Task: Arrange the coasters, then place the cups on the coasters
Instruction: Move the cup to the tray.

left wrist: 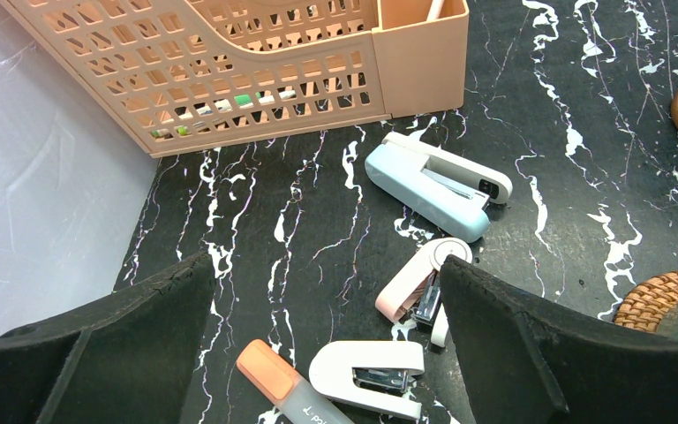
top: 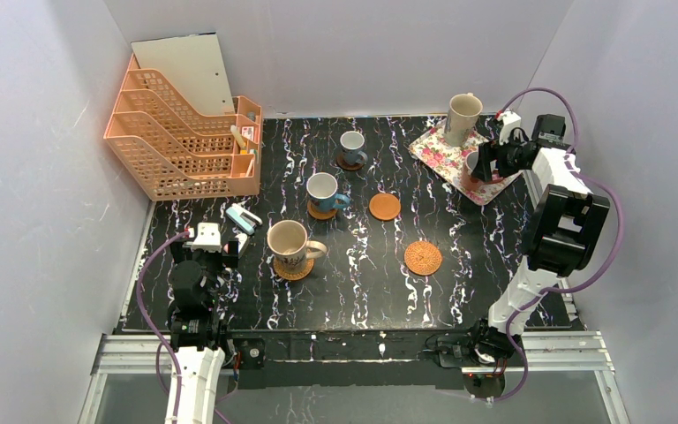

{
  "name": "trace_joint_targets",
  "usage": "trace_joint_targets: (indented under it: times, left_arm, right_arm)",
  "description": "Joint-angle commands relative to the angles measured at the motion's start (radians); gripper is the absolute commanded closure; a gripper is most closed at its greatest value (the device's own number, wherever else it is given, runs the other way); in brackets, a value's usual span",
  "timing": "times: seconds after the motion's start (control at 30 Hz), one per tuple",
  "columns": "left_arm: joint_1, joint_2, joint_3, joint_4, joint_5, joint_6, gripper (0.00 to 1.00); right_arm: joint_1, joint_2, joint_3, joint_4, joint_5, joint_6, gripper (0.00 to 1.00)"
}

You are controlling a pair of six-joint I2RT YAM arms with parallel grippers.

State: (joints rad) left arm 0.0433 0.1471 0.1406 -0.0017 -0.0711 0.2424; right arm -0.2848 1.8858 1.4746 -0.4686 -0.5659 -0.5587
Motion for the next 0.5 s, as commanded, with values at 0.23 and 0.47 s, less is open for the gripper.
trace_joint_targets:
  times: [0.23, 0.47]
  left_arm:
    - [0.004, -0.006, -0.007, 0.007, -0.008, 0.004, 0.04]
    - [0.004, -0.007, -0.008, 0.007, -0.009, 0.004, 0.04]
  right_arm:
    - [0.017, 0.011, 0.006, 0.034, 0.032, 0.011, 0.15]
    - [0.018, 0.02, 0.02, 0.093, 0.082, 0.12, 0.24]
